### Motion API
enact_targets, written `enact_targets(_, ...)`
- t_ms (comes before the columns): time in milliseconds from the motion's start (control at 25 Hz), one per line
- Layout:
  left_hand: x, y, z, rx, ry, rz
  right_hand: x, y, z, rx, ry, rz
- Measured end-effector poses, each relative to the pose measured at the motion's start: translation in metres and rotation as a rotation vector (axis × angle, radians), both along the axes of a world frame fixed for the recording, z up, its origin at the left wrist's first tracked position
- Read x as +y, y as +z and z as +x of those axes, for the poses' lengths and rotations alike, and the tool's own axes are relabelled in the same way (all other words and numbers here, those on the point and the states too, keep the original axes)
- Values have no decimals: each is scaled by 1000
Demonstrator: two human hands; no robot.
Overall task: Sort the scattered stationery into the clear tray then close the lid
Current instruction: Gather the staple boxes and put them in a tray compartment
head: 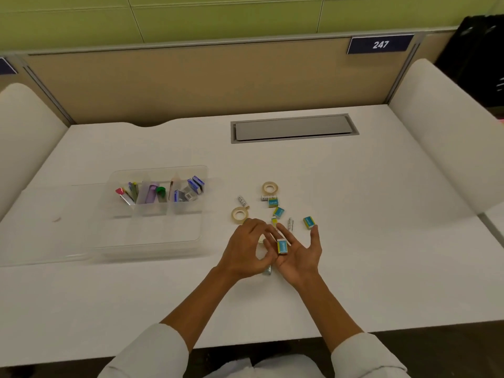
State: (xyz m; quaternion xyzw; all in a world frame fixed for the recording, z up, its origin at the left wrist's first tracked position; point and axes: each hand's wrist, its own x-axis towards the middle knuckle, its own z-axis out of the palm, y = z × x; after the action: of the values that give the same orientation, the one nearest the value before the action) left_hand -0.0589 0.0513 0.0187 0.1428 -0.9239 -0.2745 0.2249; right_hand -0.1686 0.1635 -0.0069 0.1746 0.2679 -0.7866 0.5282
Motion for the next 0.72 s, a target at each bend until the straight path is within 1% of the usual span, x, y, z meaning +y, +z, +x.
enact_targets(80, -5, -6, 8, -86, -29, -15, 9, 1, -3, -16, -53, -35)
enact_targets(200, -2, -17, 12, -324, -143, -55, 22, 2, -8, -13, -140, -41)
enact_targets(240, 1, -20, 10, -374, -167, -74, 26, 3, -8, -12, -163, -41)
enact_targets(320, 6, -25, 7, -416, -172, -91, 33, 3, -5, -5, -194, -38)
enact_targets(440, 8, -26, 8, -381, -118, -47, 39, 2, 3, 10, -220, -13)
enact_targets(560, 1, -19, 4, -222, -65, 26, 39, 4, 8, 17, -232, 32)
enact_targets(640, -3, -13, -7, -130, -68, 75, 35, 5, 12, 16, -207, 58)
enact_targets(720, -3, -6, -18, -125, -89, 143, 27, 7, 16, 21, -146, 72)
